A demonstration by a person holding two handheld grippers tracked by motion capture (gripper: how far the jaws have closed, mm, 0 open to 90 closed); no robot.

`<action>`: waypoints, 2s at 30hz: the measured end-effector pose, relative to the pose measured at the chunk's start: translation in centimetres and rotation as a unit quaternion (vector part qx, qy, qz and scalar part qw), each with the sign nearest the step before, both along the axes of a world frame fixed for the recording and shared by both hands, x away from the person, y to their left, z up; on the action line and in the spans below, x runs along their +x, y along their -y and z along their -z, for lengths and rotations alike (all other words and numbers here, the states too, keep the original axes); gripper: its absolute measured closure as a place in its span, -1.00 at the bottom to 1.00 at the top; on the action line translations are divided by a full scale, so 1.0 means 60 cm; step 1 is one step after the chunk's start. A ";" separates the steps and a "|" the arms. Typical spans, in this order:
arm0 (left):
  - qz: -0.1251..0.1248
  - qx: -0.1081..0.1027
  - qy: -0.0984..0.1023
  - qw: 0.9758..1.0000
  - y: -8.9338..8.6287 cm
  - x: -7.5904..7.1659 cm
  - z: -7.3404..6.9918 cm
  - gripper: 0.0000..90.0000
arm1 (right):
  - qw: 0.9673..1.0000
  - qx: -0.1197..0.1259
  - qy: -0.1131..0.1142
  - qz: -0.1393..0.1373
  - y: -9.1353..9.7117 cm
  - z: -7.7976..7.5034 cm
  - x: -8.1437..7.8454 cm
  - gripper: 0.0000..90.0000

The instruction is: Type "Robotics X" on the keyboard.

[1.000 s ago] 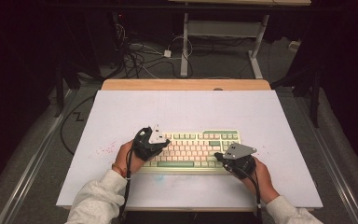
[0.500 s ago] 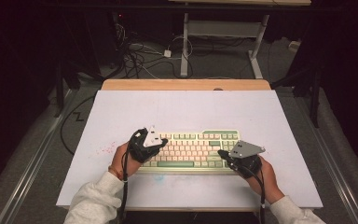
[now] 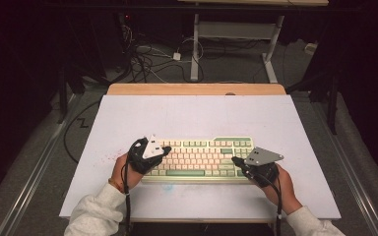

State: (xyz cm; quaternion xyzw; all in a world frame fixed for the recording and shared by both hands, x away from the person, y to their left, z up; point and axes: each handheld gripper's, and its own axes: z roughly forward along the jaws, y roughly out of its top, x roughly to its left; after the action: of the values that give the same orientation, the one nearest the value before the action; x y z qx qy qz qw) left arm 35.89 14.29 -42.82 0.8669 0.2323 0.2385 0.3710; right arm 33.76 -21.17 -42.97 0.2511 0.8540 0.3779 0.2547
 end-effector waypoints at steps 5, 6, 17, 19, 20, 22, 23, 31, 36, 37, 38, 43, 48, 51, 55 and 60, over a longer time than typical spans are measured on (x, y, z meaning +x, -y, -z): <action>-0.005 0.002 0.008 1.000 -0.008 -0.008 0.002 0.95 | 1.000 0.005 0.000 0.002 0.002 -0.003 -0.001 1.00; -0.006 0.002 0.010 1.000 -0.010 -0.009 0.002 0.95 | 1.000 0.004 0.001 0.001 0.003 -0.004 -0.001 1.00; -0.014 -0.007 0.022 1.000 -0.032 -0.029 0.004 0.95 | 1.000 0.009 0.001 0.001 0.004 -0.010 -0.001 1.00; -0.016 -0.007 0.023 1.000 -0.037 -0.033 0.005 0.95 | 1.000 0.010 0.001 0.000 0.003 -0.011 -0.001 1.00; -0.016 -0.008 0.021 1.000 -0.039 -0.035 0.006 0.95 | 1.000 0.010 0.001 0.000 0.003 -0.011 -0.001 1.00; -0.018 -0.008 0.020 1.000 -0.044 -0.038 0.008 0.95 | 1.000 0.009 0.001 -0.003 0.002 -0.011 -0.001 1.00; -0.019 -0.008 0.019 1.000 -0.047 -0.039 0.009 0.95 | 1.000 0.009 0.001 -0.002 0.001 -0.012 -0.001 1.00; -0.027 -0.006 0.015 0.999 -0.067 -0.047 0.017 0.95 | 1.000 0.007 -0.002 -0.009 -0.007 -0.013 0.001 1.00; -0.031 -0.008 0.012 0.999 -0.075 -0.054 0.020 0.95 | 1.000 0.006 -0.002 -0.009 -0.009 -0.012 0.003 1.00; -0.031 -0.008 0.011 0.999 -0.076 -0.055 0.020 0.95 | 1.000 0.006 -0.003 -0.009 -0.009 -0.013 0.004 1.00; -0.032 -0.008 0.011 0.999 -0.077 -0.056 0.020 0.95 | 1.000 0.006 -0.003 -0.010 -0.010 -0.013 0.005 1.00; -0.033 -0.004 0.010 0.999 -0.080 -0.060 0.024 0.95 | 1.000 0.006 -0.003 -0.013 -0.015 -0.013 0.007 1.00; -0.033 -0.003 0.011 0.999 -0.083 -0.063 0.025 0.95 | 1.000 0.009 -0.003 -0.017 -0.022 -0.013 0.013 1.00; -0.034 -0.003 0.009 0.999 -0.084 -0.063 0.026 0.95 | 1.000 0.009 -0.004 -0.019 -0.028 -0.014 0.015 1.00; -0.033 -0.002 0.008 0.999 -0.084 -0.063 0.027 0.95 | 1.000 0.008 -0.006 -0.022 -0.036 -0.015 0.020 1.00; -0.030 0.003 0.004 1.000 -0.082 -0.062 0.029 0.95 | 1.000 0.011 -0.009 -0.027 -0.045 -0.015 0.028 1.00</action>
State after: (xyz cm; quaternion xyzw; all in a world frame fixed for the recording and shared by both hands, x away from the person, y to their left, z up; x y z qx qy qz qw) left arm 32.16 19.23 -44.57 0.8597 0.2563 0.2540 0.3616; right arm 35.44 -18.45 -42.06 0.2345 0.8585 0.3917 0.2338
